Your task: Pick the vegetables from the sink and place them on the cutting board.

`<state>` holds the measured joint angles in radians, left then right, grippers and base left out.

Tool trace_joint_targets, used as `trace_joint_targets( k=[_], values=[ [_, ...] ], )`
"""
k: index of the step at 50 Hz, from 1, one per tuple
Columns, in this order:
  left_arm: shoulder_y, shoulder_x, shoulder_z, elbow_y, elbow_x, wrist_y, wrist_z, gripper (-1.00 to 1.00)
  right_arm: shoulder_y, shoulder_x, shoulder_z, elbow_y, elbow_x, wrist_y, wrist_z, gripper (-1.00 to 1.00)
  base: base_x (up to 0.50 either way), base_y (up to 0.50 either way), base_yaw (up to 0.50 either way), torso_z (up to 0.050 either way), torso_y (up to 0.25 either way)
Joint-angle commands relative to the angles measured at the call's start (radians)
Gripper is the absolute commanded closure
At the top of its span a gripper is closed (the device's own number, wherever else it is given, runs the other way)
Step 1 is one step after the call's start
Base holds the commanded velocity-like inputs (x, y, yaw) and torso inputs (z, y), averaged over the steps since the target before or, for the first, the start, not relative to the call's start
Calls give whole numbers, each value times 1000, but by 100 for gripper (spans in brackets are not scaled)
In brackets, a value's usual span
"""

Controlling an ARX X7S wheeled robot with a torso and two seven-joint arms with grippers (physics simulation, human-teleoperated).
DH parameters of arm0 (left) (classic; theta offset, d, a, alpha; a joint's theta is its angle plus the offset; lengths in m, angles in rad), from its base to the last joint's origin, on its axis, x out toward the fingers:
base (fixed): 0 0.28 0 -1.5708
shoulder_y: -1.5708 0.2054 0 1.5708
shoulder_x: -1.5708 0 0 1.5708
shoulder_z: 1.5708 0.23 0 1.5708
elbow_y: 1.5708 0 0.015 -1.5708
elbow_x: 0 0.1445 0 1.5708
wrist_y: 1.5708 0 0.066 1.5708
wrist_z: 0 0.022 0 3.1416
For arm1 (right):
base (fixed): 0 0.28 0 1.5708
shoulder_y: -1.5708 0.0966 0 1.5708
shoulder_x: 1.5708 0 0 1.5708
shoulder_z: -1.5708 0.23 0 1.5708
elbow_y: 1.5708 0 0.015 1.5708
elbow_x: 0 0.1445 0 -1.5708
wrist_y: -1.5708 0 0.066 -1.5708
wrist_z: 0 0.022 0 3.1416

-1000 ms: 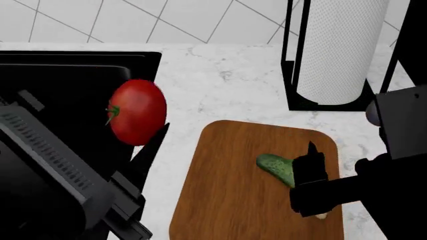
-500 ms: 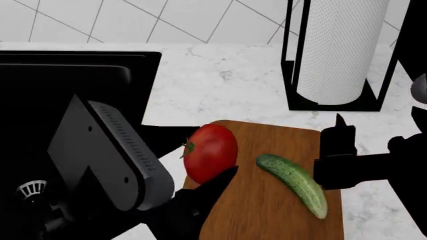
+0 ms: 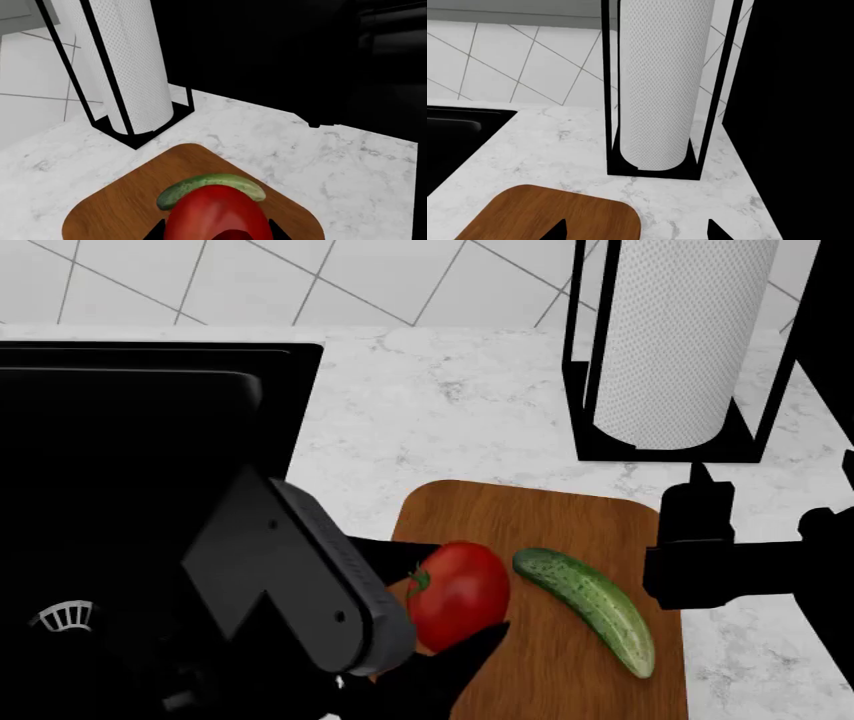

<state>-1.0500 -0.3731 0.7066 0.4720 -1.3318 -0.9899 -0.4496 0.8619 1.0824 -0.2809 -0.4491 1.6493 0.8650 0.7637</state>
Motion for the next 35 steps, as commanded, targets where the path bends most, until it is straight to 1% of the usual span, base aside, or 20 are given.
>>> trace_joint_targets(
  k=[1,35],
  values=[
    [6,2,19,-22,0,-1,-17,100,-5,-2,3,3,1,-7,1,-100,0,0,0,0,0],
    [17,-1,58,-27,14,-3,-17,100,-15,-12,-8,3,-15,-8,-6,-100,0,0,0,0,0]
  ],
)
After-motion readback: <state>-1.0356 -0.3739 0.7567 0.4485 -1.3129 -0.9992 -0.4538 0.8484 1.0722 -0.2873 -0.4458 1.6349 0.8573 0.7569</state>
